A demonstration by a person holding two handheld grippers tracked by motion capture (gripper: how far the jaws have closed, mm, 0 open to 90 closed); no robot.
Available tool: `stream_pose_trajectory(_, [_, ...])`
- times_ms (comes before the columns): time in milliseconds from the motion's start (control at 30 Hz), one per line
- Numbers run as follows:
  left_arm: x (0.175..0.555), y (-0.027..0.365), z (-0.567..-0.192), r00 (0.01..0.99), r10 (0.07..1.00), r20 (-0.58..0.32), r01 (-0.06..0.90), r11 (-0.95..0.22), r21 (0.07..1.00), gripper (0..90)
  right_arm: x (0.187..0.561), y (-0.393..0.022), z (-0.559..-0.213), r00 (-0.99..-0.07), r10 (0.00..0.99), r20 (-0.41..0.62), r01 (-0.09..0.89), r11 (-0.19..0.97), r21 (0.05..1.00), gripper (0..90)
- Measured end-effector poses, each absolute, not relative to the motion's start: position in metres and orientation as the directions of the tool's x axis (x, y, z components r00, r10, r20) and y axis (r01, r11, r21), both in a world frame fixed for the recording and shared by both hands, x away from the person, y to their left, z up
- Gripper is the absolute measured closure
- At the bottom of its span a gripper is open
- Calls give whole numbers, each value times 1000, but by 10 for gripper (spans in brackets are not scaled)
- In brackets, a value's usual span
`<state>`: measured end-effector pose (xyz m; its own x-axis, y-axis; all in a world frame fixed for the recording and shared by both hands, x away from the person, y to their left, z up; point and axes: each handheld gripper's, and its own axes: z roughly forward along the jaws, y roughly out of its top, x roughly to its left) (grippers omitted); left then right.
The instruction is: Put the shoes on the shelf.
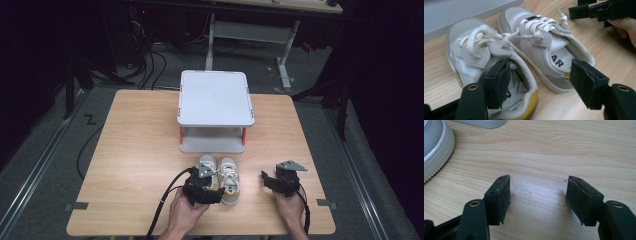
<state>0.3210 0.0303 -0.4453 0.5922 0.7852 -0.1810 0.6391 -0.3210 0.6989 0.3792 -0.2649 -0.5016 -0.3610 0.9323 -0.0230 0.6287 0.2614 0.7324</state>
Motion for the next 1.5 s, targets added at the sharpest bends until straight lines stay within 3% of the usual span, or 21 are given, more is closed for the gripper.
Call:
stream_pose_trajectory(467, [330, 19, -448, 541, 817, -198, 686, -292, 667, 466, 379, -265, -502, -362, 932, -22, 629, 262, 732, 362])
stream_pose_trajectory(1200, [330, 10, -450, 561, 812, -161, 683, -345, 644, 703, 379, -265, -502, -362, 932, -24, 627, 263, 734, 360])
stream_pose_trajectory(1500, [331, 13, -450, 580, 797, -170, 679, -358, 641, 735, 379, -265, -502, -361, 932, -21, 629, 261, 732, 358])
